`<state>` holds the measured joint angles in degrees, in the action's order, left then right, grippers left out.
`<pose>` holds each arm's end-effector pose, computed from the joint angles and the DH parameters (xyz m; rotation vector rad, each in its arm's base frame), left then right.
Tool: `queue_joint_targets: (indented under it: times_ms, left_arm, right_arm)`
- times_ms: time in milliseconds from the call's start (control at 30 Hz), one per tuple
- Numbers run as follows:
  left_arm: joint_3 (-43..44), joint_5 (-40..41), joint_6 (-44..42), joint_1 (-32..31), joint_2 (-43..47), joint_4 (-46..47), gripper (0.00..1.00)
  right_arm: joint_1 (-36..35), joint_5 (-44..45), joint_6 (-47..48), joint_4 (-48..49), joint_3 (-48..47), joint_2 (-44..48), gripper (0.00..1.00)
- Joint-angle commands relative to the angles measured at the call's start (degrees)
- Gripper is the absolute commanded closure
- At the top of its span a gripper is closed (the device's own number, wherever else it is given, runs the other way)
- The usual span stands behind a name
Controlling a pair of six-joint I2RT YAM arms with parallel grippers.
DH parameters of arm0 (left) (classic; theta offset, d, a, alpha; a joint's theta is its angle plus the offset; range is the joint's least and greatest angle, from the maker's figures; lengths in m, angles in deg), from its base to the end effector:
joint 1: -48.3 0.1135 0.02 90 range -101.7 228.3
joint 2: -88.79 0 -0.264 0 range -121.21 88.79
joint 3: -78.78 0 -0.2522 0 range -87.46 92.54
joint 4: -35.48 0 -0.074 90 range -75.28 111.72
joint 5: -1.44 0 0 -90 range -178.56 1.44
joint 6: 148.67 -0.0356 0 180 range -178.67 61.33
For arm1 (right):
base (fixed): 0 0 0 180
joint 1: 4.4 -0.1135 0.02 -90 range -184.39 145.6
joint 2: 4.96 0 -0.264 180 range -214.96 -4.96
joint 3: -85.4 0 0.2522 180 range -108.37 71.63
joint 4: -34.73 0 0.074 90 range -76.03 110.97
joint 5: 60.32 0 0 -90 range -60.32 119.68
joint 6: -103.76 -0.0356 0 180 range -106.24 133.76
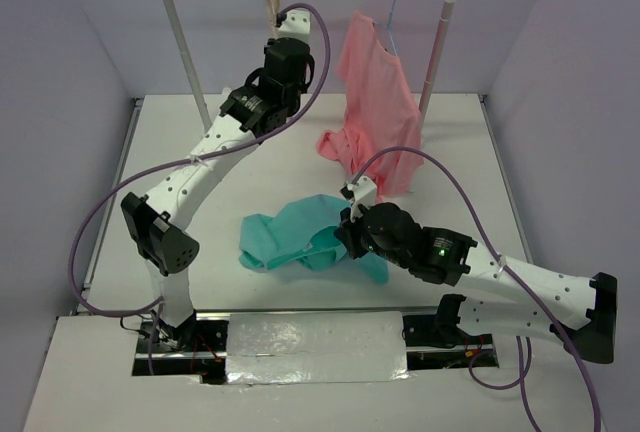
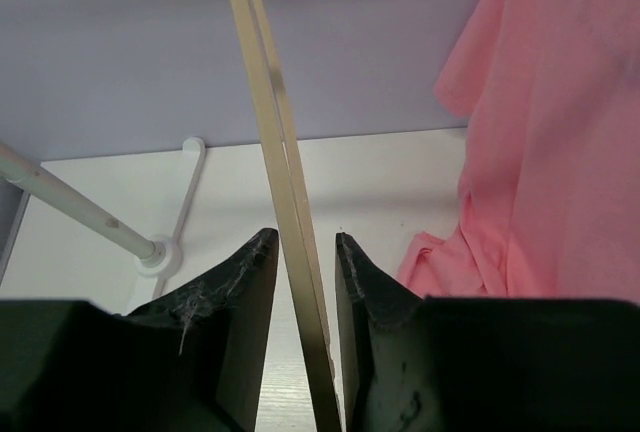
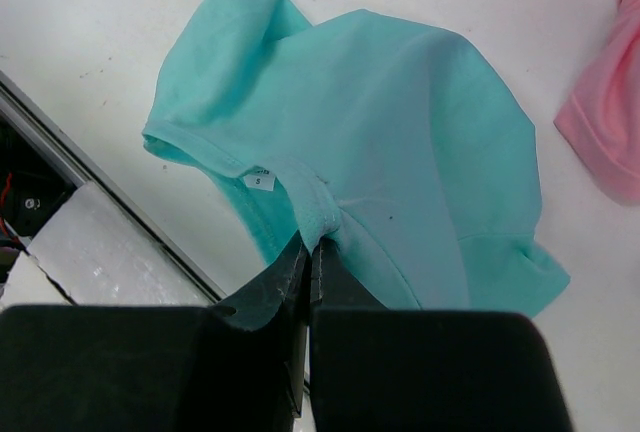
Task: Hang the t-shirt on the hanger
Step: Pick up the hanger from the clothesline.
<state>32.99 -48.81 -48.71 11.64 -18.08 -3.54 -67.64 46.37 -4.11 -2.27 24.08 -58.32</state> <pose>0.3504 -0.2325 0.4614 -0.0920 1.7247 0.0161 0.1022 0.1800 0.3078 -0.6415 2.0040 0.5686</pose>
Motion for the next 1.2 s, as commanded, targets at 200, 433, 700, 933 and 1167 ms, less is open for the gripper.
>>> queue_joint_targets:
  times_ms: [200,433,700,933,1167]
  left_arm:
    - [1.1,-2.7,-3.7,1.7,1.6,3.5,1.00]
    - [-2.5,-3.2,-5.6,1.4,7.2,7.8,1.00]
    - [-8.9,-4.2,-7.2,1.3,17.7,10.9,1.00]
    - [-16.6,-7.7,-8.0,1.3,27.0,10.3,1.00]
    - [-24.1,-17.0,-2.1,0.4,37.7,-3.4,1.00]
  right_arm:
    - [-0.6,-0.1,1.0,2.4,0.0,1.1,0.98]
    - [-0.5,0.2,0.9,2.4,0.0,1.0,0.98]
    - [-0.7,0.6,0.9,2.4,0.1,1.3,0.98]
    - [-0.6,0.7,0.7,2.2,0.2,1.2,0.98]
    - [-0.5,3.0,0.1,1.5,-0.6,-0.2,0.98]
